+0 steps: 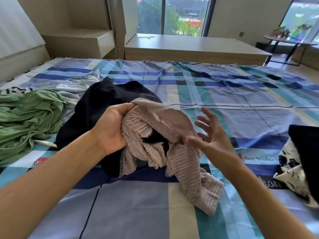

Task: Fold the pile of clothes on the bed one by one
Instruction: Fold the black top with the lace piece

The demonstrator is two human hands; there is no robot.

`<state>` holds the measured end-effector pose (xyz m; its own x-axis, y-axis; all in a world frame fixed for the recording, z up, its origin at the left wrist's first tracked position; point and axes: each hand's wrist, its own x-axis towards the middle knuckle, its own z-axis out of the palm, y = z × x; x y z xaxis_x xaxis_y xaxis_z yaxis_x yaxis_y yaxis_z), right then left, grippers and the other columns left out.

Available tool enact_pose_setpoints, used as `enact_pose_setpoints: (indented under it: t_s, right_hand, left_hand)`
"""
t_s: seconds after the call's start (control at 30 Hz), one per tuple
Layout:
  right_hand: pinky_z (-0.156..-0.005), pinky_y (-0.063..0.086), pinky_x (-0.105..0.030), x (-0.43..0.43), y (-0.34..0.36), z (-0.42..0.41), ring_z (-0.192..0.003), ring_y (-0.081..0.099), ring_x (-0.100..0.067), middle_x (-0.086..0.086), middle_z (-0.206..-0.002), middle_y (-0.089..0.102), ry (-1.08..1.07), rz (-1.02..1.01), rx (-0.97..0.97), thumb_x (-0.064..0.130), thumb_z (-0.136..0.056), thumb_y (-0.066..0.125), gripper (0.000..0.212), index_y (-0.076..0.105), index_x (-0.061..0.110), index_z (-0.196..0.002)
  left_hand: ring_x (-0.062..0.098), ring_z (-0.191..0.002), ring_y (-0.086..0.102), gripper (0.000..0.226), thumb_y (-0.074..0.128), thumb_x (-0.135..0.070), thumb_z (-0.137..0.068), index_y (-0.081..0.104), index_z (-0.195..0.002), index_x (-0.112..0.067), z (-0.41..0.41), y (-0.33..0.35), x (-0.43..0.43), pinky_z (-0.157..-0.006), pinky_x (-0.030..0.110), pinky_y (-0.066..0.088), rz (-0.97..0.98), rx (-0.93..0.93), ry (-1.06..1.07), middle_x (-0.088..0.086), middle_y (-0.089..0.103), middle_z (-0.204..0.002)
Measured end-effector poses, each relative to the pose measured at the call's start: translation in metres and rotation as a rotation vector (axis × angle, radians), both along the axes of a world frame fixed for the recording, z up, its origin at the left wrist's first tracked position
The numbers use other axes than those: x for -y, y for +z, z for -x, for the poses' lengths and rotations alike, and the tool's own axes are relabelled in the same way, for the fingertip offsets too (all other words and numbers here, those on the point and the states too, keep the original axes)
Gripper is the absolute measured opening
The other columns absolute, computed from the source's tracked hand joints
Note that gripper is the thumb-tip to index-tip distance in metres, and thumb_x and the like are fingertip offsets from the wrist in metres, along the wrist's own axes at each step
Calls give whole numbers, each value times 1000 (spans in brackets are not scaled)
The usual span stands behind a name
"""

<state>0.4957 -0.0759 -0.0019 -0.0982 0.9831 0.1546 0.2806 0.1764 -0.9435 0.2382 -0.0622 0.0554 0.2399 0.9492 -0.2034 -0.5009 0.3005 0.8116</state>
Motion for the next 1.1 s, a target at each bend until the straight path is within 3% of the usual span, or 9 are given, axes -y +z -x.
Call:
enact_pose_setpoints:
  t_s: [0.17, 0.3, 0.4, 0.57, 0.7, 0.87, 0.97, 1.03, 1.1]
  right_hand:
    - [-101, 41, -16, -3, -25, 37, -118, 55, 4, 25, -137, 48, 83, 88, 202, 47, -73, 85, 107, 19, 32, -156]
    - [-90, 55, -33, -18, -41, 44, -98, 69, -10, 1, -113, 71, 46, 207, 125, 31, -73, 86, 70, 54, 20, -135]
    - [-61, 55, -26, -19, -27, 40, -67, 69, -16, -10, -84, 73, 126, 381, -193, 4, -85, 74, 21, 71, 7, -106]
    - [-56, 55, -23, -20, 16, 11, -59, 66, -16, -11, -79, 70, 263, 387, -549, 6, -80, 61, 27, 69, 2, -105]
    - [-70, 55, -28, -20, 26, -12, -73, 67, -22, -16, -96, 67, 293, 363, -706, 14, -86, 55, 40, 63, 1, -122]
    - [-64, 58, -26, -16, 29, -14, -66, 69, -19, -9, -83, 71, 281, 405, -822, 18, -88, 49, 30, 67, 9, -111]
    - [-70, 57, -30, -20, 19, -11, -75, 68, -23, -17, -100, 71, 125, 298, -613, 12, -89, 58, 34, 62, 1, -121]
    - [-69, 56, -26, -21, 10, -8, -77, 68, -18, -11, -96, 73, -36, 134, -341, 5, -91, 62, 27, 63, 1, -117]
    - [-68, 53, -22, -21, 5, -6, -73, 66, -9, -3, -87, 73, -150, -51, -77, 1, -92, 64, 17, 66, 10, -106]
  left_hand:
    - [20, -75, 73, 20, 61, -18, -84, 79, -84, -10, -2, 8, 9, -73, 29, 62, -153, -100, -172, 9, 75, -85]
    - [18, -95, 71, 44, 89, -18, -71, 67, -109, -18, 16, -4, -1, -91, 38, 58, -454, -937, -208, 4, 74, -102]
    - [16, -84, 62, 61, 90, -44, -55, 52, -100, -26, 31, -23, -12, -73, 36, 51, -527, -1681, -24, -7, 62, -89]
    - [31, -104, 58, 33, 66, -30, -79, 54, -109, -27, 41, -40, -26, -74, 39, 45, -415, -2034, 242, 1, 55, -107]
    - [25, -101, 65, 34, 60, -49, -75, 69, -101, -29, 39, -29, -24, -86, 38, 54, -104, -1608, -89, -1, 71, -106]
    - [17, -74, 73, 15, 55, -13, -100, 69, -105, -16, 16, -24, -4, -66, 31, 57, 125, -682, -153, 5, 78, -88]
    - [23, -82, 76, 26, 44, -6, -101, 69, -107, -7, 15, -19, -2, -63, 31, 62, 170, -350, -52, 12, 77, -95]
    - [32, -107, 71, 34, 41, -6, -100, 65, -124, -2, 16, -17, -1, -74, 36, 63, 167, -250, -21, 19, 71, -119]
    - [33, -106, 70, 39, 40, -6, -96, 66, -125, -1, 13, -14, 3, -80, 39, 62, 147, -165, -20, 20, 69, -121]
